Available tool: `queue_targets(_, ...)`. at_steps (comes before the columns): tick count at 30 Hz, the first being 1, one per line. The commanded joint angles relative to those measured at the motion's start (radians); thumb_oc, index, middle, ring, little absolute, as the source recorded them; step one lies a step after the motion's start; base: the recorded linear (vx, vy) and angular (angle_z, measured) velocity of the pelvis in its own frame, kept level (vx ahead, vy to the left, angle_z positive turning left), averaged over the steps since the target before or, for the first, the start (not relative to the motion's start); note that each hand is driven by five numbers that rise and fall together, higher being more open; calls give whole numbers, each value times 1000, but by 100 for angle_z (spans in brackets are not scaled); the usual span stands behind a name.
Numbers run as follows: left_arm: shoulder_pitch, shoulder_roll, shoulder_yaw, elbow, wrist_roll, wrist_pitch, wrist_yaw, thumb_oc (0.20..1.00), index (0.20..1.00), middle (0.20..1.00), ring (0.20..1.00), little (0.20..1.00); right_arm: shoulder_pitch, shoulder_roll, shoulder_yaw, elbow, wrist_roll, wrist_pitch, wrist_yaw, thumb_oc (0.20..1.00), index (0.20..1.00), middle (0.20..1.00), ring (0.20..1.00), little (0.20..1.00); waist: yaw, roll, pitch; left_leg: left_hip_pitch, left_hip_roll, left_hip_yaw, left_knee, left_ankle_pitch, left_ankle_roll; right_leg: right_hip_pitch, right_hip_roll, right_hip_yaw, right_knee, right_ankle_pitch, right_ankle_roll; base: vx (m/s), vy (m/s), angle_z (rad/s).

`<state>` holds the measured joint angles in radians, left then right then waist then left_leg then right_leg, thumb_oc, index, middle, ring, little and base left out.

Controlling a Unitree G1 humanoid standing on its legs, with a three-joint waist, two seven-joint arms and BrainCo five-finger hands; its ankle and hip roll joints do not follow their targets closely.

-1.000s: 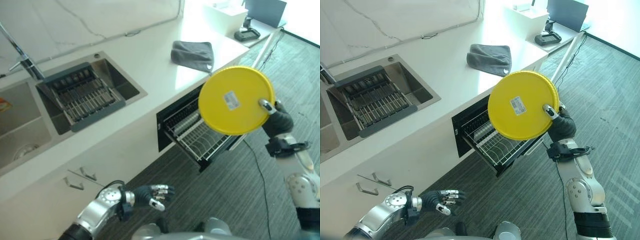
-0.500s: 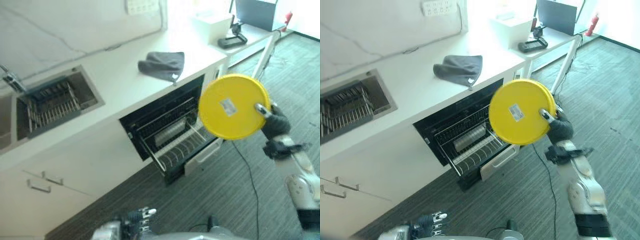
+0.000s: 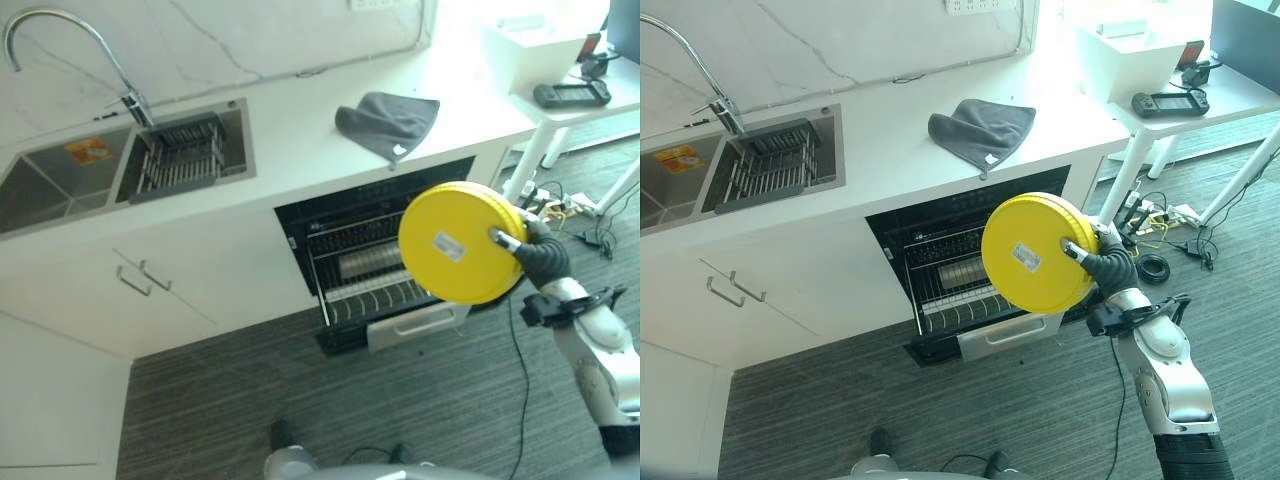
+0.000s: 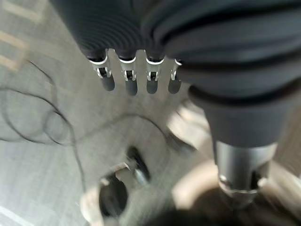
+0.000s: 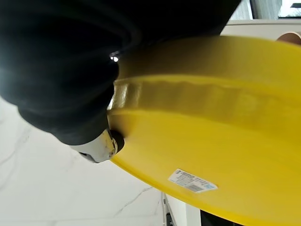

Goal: Place the dishes in the dishwasher.

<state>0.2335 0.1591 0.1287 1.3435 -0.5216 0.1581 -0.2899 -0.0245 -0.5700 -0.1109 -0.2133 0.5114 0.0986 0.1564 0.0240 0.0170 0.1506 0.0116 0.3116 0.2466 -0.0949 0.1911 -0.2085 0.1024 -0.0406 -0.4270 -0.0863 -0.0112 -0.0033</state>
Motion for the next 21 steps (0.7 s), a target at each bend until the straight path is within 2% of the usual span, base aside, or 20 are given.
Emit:
queue_targets(1,-63,47,-6,-13,-18,2,-16,1000,1000,1000,1000,1000,-39,-9,-87,-156,-11,-107,-7,200,200,200,200,200,-25,-15,-12,17,-34,11,17,-106,27,51,-161,101,11,-18,172,161,403,5)
queue_targets(4,-72,56,-1,-15,-39,7,-11,1000,1000,1000,1000,1000,-30,3,-92,-156,-17,-111,-26,200,200,200,200,200,-19,-21,-14,33,-63,2,12,-123,44,66,-198,103,37,-16,203,154,358,12)
queue_targets(5,-90,71,10,-17,-36,21,-2,1000,1000,1000,1000,1000,-24,17,-94,-157,-42,-118,-51,200,200,200,200,200,-16,-26,-15,44,-85,2,8,-137,60,67,-230,95,69,-15,222,176,401,20)
queue_targets(7,-105,89,15,-19,-4,40,15,1000,1000,1000,1000,1000,-10,31,-101,-151,-98,-132,-85,200,200,200,200,200,-9,-38,-15,51,-129,-23,8,-167,93,51,-269,99,139,8,224,210,474,29)
queue_targets(11,-103,107,14,-24,22,80,23,1000,1000,1000,1000,1000,7,50,-100,-137,-150,-140,-92,200,200,200,200,200,-17,-47,-7,66,-186,-42,8,-204,158,-29,-300,160,340,77,223,165,318,25)
queue_targets(13,-100,111,17,-28,25,89,27,1000,1000,1000,1000,1000,13,52,-98,-130,-173,-156,-89,200,200,200,200,200,-20,-46,-3,70,-189,-42,8,-211,167,-52,-296,177,376,83,223,107,94,4)
queue_targets(14,-92,118,15,-47,18,106,42,1000,1000,1000,1000,1000,11,50,-92,-120,-186,-171,-86,200,200,200,200,200,-27,-47,6,77,-188,-34,8,-218,171,-87,-266,186,379,76,221,111,11,9)
queue_targets(16,-96,129,9,-52,25,124,52,1000,1000,1000,1000,1000,6,34,-94,-110,-193,-189,-96,200,200,200,200,200,-33,-49,10,72,-180,-31,8,-216,164,-92,-210,185,297,20,206,87,-94,-4)
queue_targets(17,-101,133,7,-46,32,124,55,1000,1000,1000,1000,1000,3,26,-94,-108,-198,-198,-103,200,200,200,200,200,-37,-53,11,67,-179,-28,11,-216,159,-93,-192,188,233,12,201,92,-252,-24)
queue_targets(18,-110,138,7,-42,46,123,59,1000,1000,1000,1000,1000,-5,16,-90,-107,-199,-214,-115,200,200,200,200,200,-39,-59,17,67,-174,-10,14,-216,148,-99,-185,171,152,36,203,82,-297,-20)
queue_targets(20,-114,140,5,-42,51,115,64,1000,1000,1000,1000,1000,-15,12,-84,-107,-206,-231,-123,200,200,200,200,200,-42,-61,19,78,-165,3,10,-223,140,-106,-189,159,112,66,210,97,-305,-17)
queue_targets(21,-114,138,5,-40,53,112,67,1000,1000,1000,1000,1000,-14,14,-84,-107,-208,-234,-123,200,200,200,200,200,-44,-61,18,80,-164,1,11,-226,142,-100,-185,169,108,59,211,147,-364,-21)
